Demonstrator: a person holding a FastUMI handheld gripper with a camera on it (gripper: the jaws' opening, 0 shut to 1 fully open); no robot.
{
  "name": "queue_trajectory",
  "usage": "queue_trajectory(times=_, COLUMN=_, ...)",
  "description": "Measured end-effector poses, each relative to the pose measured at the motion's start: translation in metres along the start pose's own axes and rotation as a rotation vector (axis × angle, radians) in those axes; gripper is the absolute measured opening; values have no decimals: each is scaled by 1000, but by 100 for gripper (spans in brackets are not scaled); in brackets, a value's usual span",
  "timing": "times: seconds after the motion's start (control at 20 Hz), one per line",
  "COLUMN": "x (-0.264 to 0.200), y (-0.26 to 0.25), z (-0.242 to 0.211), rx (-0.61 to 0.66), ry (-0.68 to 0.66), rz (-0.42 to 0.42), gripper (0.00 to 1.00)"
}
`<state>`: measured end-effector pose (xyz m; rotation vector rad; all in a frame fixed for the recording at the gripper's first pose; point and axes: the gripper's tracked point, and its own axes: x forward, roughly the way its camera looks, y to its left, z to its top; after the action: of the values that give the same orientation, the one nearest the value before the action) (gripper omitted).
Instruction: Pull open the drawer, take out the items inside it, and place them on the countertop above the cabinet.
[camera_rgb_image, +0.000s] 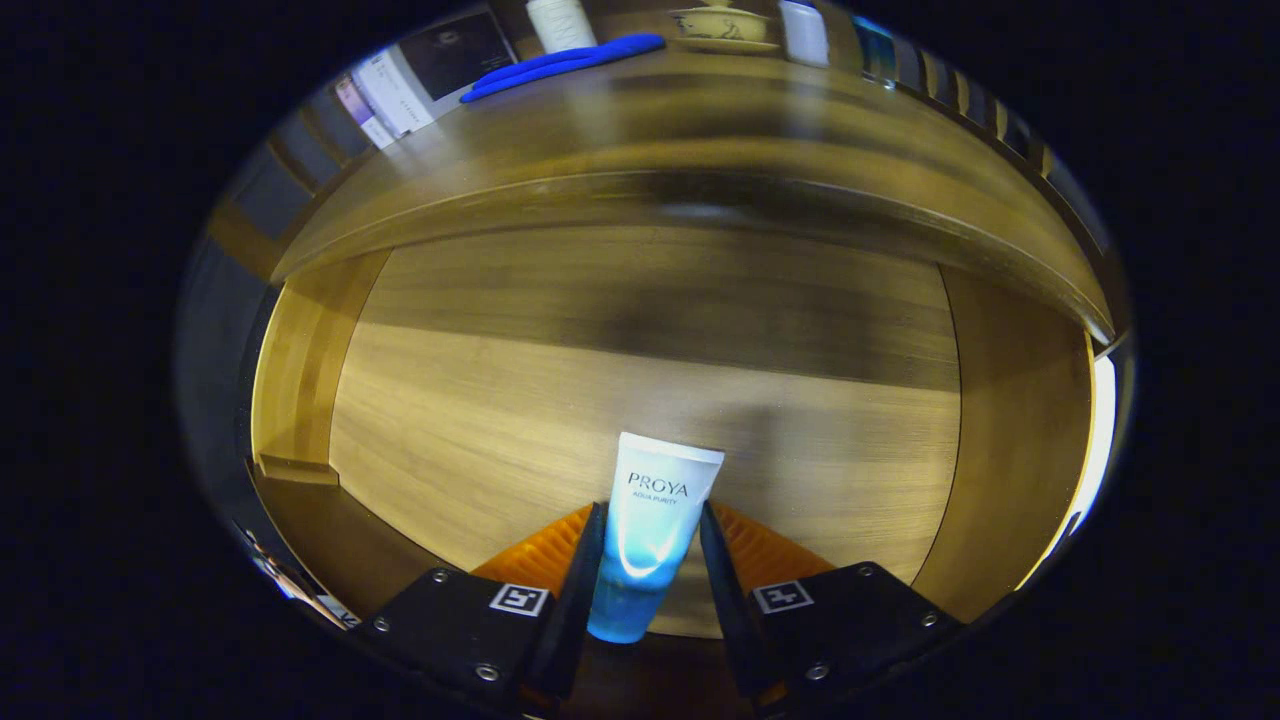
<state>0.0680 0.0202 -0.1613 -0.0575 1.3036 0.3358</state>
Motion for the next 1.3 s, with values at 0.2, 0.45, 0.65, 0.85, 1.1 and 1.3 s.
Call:
queue_trajectory(times=0.2, x=-4, y=5, z=3, rx=-106, ry=-68, rz=-21, gripper=50)
queue_trajectory(times=0.45, x=-19, y=11, z=20, rx=-224, ry=-251, rz=-70, gripper=50)
queue_trajectory(times=0.65, x=-35, y=15, z=32, rx=-232, ry=-393, rz=-69, gripper=50)
queue_trajectory(times=0.85, x=-52, y=27, z=41, rx=-213, ry=-513, rz=4, gripper=50)
queue_trajectory(times=1.1, x=-84, y=35, z=58, rx=-190, ry=-679, rz=46, gripper=50)
queue_trajectory(times=1.3, x=-113, y=35, z=77, rx=-150, ry=-776, rz=61, gripper=50)
